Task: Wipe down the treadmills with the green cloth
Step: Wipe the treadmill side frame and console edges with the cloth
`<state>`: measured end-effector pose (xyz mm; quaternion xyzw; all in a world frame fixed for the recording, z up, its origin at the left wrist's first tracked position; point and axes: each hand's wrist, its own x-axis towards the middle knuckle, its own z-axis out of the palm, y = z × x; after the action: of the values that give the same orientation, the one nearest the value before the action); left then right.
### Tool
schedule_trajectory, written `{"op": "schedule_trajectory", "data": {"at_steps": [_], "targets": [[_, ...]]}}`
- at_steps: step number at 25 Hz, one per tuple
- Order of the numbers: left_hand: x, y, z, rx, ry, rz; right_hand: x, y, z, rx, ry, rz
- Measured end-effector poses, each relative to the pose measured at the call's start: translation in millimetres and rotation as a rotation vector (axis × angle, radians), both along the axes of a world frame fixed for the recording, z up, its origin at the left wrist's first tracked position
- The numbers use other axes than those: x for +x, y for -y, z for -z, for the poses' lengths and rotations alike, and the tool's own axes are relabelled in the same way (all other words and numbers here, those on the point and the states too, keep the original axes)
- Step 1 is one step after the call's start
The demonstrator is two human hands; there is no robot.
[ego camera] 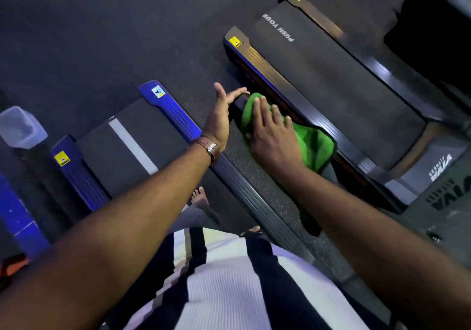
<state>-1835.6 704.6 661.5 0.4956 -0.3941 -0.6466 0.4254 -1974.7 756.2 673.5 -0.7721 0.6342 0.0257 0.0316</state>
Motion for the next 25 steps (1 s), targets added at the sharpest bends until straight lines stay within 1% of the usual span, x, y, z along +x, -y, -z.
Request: {"op": "schedule_trajectory", "data": {"at_steps": [3,5,7,9,11,12,14,16,17,20,21,23,24,25], "targets": [[-6.5,-3.6,-3.7,0.020,-0.090,-0.053,11.6,15.0,1.3,-0.033,-0.090,-0.191],[-8.1,-4.8,-5.9,0.034,-0.079,-0.093,-12.4,-2.8,1.0,-0.093,-0.202,-0.403],[-7.7,-4.7,-6.5,0.034,-0.023,-0.109,-34.8,-26.4,-5.0,-0.066,-0.377,-0.561],[-4.3,-4.9,-6.6,0.023,0.046,-0.120,-33.4,-28.1,-4.4,-0.081,-0.524,-0.643],[1.8,-7.7,-8.2,0.023,0.091,-0.137,-15.1,-8.1,-3.0,-0.099,-0.562,-0.656],[6.9,-8.5,-7.4,0.013,0.113,-0.158,-4.3,5.4,-4.4,-0.100,-0.549,-0.643],[19.2,-11.4,-7.0,-0.039,0.173,-0.223,17.2,30.0,-10.7,-0.066,-0.424,-0.624],[30.2,-14.4,-8.6,-0.093,0.233,-0.291,32.7,56.3,-21.5,0.071,-0.258,-0.592],[33.7,-17.1,-9.6,-0.124,0.268,-0.303,37.7,72.4,-28.2,0.147,-0.131,-0.522],[32.1,-32.5,-13.2,-0.244,0.401,-0.251,38.3,116.8,-36.3,0.511,0.290,-0.142],[29.7,-38.5,-16.0,-0.301,0.448,-0.213,29.9,123.5,-35.6,0.622,0.463,-0.036],[26.5,-46.4,-16.4,-0.458,0.590,-0.129,3.8,114.8,-26.4,0.763,0.843,0.171],[24.7,-48.5,-15.6,-0.543,0.659,-0.083,-10.5,105.5,-17.3,0.821,1.048,0.329],[22.7,-49.1,-15.3,-0.614,0.714,-0.046,-20.6,95.8,-10.5,0.868,1.180,0.437]]}}
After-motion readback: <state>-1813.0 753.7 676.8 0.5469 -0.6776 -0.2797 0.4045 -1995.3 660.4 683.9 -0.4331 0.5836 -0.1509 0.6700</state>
